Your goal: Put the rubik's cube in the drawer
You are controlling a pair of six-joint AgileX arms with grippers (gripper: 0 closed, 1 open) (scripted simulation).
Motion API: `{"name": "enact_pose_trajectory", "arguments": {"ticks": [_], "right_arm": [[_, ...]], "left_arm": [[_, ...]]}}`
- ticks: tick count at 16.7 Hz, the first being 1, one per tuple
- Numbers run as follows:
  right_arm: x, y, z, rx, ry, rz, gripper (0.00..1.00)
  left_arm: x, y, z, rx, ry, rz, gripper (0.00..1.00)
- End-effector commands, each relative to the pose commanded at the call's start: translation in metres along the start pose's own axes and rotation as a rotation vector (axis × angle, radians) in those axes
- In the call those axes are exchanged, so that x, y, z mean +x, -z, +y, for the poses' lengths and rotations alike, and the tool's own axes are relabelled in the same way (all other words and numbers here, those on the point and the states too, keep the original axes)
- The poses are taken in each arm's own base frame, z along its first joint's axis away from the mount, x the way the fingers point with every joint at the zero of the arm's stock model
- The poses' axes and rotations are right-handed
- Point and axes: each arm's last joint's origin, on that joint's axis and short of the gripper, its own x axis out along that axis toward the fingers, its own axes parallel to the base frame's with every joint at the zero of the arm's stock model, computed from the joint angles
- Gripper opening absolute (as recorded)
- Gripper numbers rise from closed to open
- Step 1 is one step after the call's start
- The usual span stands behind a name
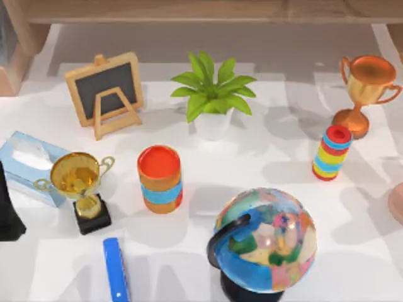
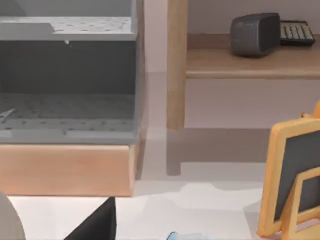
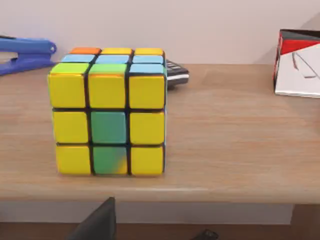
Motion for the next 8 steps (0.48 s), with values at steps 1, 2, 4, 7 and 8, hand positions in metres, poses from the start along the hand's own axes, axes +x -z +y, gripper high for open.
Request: {"name": "enact_pose_trajectory", "arguments": {"ticks": [1, 2, 4, 7, 8], "right_arm": [[0.012, 0.001, 0.013, 0.001, 0.0, -0.002, 1.0], [0.021, 0.003, 0.025, 0.003, 0.001, -0.004, 1.0], [0.035, 0.007, 0.043, 0.007, 0.002, -0.006, 1.0], [0.044, 0.011, 0.056, 0.01, 0.002, -0.005, 1.0], [0.044, 0.011, 0.056, 0.01, 0.002, -0.005, 1.0]], "left_arm": [[0.0, 0.0, 0.0, 0.0, 0.0, 0.0, 1.0], [0.0, 0.0, 0.0, 0.0, 0.0, 0.0, 1.0], [0.0, 0.0, 0.0, 0.0, 0.0, 0.0, 1.0], [0.0, 0.0, 0.0, 0.0, 0.0, 0.0, 1.0], [0.0, 0.0, 0.0, 0.0, 0.0, 0.0, 1.0]]}}
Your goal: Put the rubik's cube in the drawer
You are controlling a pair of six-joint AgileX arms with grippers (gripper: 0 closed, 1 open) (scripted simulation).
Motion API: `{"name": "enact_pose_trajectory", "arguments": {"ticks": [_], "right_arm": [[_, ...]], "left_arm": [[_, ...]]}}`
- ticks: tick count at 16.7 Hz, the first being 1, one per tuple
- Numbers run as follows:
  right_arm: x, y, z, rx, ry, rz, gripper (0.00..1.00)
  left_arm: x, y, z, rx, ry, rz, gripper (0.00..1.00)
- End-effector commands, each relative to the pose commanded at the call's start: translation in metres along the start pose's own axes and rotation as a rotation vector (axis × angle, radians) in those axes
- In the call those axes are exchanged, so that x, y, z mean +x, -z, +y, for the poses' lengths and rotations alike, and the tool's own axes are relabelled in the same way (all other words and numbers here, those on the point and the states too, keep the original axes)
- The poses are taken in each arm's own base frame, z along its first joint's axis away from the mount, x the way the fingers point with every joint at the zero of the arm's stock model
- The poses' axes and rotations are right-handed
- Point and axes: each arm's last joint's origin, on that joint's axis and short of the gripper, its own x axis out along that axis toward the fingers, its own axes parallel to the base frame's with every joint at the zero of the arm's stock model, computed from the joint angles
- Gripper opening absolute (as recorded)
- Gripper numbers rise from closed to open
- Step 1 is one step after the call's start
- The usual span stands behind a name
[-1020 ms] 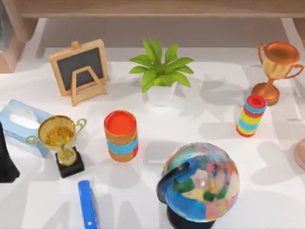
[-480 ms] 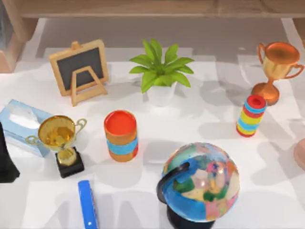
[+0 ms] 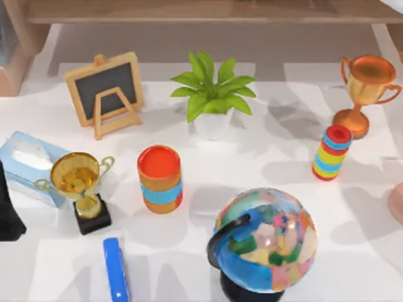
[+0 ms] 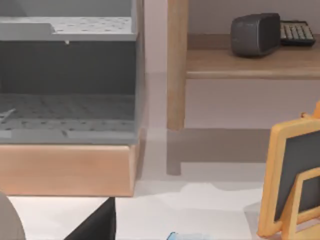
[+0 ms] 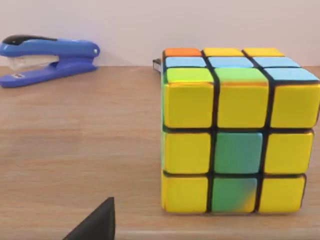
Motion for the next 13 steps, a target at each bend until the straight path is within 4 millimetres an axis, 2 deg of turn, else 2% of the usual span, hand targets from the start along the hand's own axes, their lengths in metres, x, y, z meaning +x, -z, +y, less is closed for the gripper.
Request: {"name": "enact_pose_trajectory", "arguments": {"ticks": [7, 13], "right_arm": [[0.005, -0.004, -0.006, 0.0, 0.001, -0.001, 1.0], [0.044, -0.009, -0.013, -0.002, -0.001, -0.005, 1.0]], "left_arm": [[0.0, 0.0, 0.0, 0.0, 0.0, 0.0, 1.0], [0.0, 0.0, 0.0, 0.0, 0.0, 0.0, 1.0]]}}
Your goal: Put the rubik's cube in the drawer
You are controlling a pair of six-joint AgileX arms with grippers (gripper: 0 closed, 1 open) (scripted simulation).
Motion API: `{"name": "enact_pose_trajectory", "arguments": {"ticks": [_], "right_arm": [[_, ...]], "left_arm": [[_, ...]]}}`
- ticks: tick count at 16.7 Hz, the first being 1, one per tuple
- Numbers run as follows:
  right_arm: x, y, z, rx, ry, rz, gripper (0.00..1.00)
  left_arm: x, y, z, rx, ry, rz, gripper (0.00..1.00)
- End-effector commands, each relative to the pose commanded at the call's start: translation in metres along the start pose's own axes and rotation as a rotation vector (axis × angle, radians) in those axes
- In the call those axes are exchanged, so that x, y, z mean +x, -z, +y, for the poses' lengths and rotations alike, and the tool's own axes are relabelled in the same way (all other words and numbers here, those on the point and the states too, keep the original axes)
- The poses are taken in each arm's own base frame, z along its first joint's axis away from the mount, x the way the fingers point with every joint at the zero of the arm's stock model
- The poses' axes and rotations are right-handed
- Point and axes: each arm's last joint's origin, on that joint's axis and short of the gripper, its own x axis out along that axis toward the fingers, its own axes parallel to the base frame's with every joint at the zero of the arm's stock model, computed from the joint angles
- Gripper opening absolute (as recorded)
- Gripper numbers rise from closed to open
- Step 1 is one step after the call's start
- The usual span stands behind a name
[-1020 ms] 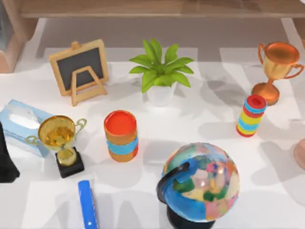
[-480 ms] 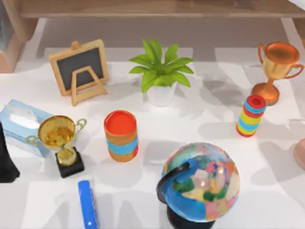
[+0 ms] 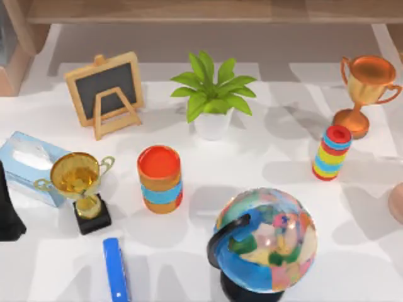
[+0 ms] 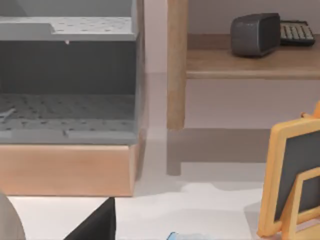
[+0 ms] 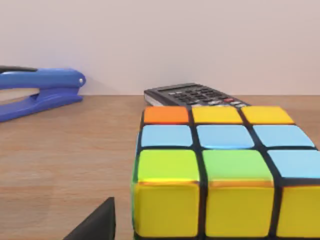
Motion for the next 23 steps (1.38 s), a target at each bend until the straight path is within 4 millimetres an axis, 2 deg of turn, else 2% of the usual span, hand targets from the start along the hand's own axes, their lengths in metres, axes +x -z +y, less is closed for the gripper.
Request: {"name": "enact_pose_trajectory", "arguments": {"ticks": [4, 8, 21, 23], "right_arm": [[0.015, 0.008, 0.012, 0.003, 0.0, 0.003, 1.0], [0.016, 0.01, 0.013, 0.002, 0.001, 0.005, 1.0], [0.016, 0.01, 0.013, 0.002, 0.001, 0.005, 0.02], [0.016, 0.01, 0.013, 0.002, 0.001, 0.005, 0.0]], "left_arm": [[0.0, 0.0, 0.0, 0.0, 0.0, 0.0, 1.0], [0.0, 0.0, 0.0, 0.0, 0.0, 0.0, 1.0], [0.0, 0.0, 0.0, 0.0, 0.0, 0.0, 1.0], [0.0, 0.0, 0.0, 0.0, 0.0, 0.0, 1.0]]}}
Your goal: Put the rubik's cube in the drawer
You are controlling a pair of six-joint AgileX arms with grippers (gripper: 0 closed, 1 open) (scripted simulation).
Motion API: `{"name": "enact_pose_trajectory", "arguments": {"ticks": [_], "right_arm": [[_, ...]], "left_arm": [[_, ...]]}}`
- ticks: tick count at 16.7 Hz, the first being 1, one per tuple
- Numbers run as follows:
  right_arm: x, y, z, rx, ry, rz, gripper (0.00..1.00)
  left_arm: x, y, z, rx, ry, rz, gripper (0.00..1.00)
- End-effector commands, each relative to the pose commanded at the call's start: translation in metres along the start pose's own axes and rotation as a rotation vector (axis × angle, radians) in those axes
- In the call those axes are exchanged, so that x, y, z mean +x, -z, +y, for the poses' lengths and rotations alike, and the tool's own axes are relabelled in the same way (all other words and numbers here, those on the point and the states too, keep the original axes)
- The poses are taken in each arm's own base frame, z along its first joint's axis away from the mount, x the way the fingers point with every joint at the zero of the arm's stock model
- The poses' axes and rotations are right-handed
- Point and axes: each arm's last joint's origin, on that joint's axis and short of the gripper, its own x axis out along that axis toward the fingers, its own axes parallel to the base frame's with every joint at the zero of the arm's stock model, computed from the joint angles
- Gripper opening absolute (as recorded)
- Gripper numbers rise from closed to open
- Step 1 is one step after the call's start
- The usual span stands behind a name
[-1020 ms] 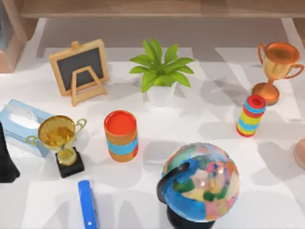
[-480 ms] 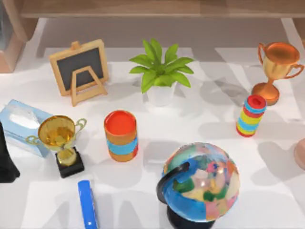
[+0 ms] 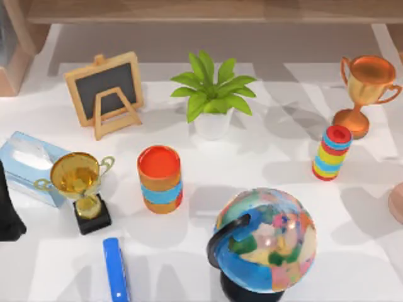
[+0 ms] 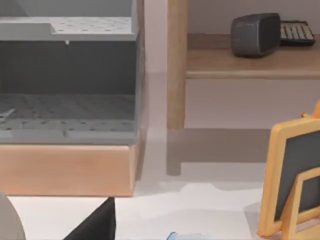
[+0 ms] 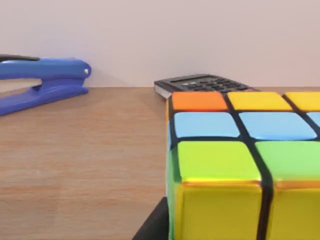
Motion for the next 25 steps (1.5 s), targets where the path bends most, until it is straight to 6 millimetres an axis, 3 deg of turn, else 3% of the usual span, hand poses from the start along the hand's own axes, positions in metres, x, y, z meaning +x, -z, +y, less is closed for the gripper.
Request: {"name": "enact_pose_trajectory", "arguments": {"ticks": [8, 12, 16, 22, 25], "right_arm": [[-0.001, -0.002, 0.0, 0.004, -0.003, -0.006, 0.0], [-0.03, -0.037, 0.027, 0.041, -0.088, -0.123, 0.0], [-0.049, -0.059, 0.03, 0.079, -0.087, -0.21, 0.0], [-0.024, -0.02, 0.01, 0.009, -0.026, -0.023, 0.0], [-0.02, -0.021, -0.001, 0.002, 0.001, -0.002, 0.0]], "left_arm": [[0.0, 0.0, 0.0, 0.0, 0.0, 0.0, 1.0], [0.0, 0.0, 0.0, 0.0, 0.0, 0.0, 1.0], [0.0, 0.0, 0.0, 0.0, 0.0, 0.0, 1.0], [0.0, 0.0, 0.0, 0.0, 0.0, 0.0, 1.0], [0.0, 0.0, 0.0, 0.0, 0.0, 0.0, 1.0]]}}
